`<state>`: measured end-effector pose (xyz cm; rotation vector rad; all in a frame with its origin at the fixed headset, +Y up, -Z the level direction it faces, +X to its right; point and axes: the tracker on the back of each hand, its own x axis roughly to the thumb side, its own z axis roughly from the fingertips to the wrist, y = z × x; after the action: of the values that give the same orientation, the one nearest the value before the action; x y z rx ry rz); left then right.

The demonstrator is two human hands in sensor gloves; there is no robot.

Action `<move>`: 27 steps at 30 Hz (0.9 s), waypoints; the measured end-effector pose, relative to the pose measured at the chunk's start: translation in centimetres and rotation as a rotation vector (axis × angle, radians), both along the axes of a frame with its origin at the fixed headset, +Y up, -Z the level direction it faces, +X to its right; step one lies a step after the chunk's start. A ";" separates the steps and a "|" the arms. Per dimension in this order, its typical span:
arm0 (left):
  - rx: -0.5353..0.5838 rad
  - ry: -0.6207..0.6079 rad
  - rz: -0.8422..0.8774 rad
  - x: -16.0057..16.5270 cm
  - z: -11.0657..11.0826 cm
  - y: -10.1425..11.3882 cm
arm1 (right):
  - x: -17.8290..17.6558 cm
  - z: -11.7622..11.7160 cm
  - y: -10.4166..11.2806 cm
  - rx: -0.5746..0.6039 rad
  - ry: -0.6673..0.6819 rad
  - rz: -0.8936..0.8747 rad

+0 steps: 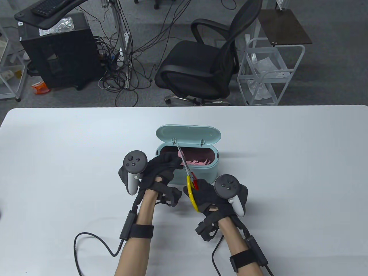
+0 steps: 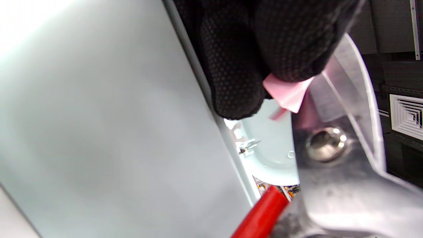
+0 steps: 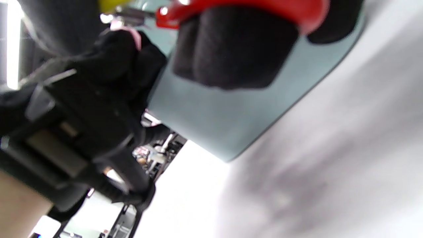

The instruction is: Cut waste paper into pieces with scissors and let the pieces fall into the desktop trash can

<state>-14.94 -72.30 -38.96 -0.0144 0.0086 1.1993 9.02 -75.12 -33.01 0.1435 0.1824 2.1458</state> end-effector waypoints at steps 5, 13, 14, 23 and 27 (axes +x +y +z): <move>0.003 0.007 -0.006 0.1 0.0 0.0 | 0.4 0.0 0.0 -0.030 -0.018 -0.047; 0.013 0.025 -0.002 0.2 0.1 0.1 | 1.9 0.1 -0.1 -0.065 -0.053 -0.143; 0.021 0.041 -0.005 0.3 0.1 0.1 | 2.0 0.1 -0.1 -0.095 -0.028 -0.157; 0.170 0.191 -0.178 0.0 0.9 1.2 | 3.2 0.8 -0.9 -0.285 0.109 -0.204; 0.253 0.255 -0.364 0.4 1.4 1.6 | 3.7 1.1 -0.7 -0.276 0.110 -0.224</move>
<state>-14.59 -70.68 -37.60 0.3488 0.0795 0.8247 12.67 -75.83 -31.95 0.1154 0.5000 1.8699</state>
